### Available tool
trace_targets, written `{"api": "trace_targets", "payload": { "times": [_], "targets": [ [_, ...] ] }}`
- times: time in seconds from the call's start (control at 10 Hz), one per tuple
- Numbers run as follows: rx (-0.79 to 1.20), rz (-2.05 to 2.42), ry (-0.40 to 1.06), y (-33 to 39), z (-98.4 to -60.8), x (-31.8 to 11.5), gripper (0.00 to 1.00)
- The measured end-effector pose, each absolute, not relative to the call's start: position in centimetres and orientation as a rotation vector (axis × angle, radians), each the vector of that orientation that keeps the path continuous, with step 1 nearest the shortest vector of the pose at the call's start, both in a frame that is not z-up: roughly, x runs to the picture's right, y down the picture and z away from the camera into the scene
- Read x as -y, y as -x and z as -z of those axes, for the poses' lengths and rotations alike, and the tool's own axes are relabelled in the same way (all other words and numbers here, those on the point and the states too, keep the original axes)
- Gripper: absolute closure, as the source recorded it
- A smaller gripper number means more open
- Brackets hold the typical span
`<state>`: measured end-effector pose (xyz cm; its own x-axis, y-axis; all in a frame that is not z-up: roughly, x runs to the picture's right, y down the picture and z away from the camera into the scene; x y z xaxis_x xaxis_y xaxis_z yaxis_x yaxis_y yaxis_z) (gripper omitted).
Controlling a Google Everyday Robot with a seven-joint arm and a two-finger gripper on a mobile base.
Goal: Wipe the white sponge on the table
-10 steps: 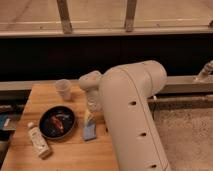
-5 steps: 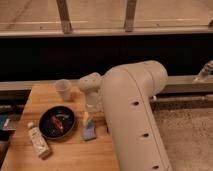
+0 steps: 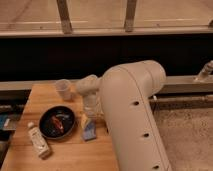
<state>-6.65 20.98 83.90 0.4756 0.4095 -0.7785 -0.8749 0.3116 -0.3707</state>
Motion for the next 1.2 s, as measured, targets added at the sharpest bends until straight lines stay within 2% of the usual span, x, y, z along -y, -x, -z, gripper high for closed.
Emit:
{"api": "trace_targets", "payload": {
  "times": [0.4, 0.6, 0.7, 1.2],
  "targets": [
    [-0.618, -0.915, 0.867, 7.0, -83.7, -21.1, 0.78],
    [-0.609, -0.919, 0.856, 6.9, -83.6, -20.7, 0.95],
    [-0.595, -0.931, 0.839, 6.6, -83.3, -19.7, 1.00],
    [-0.564, -1.038, 0.767, 3.3, -83.5, -14.1, 1.00]
  ]
}}
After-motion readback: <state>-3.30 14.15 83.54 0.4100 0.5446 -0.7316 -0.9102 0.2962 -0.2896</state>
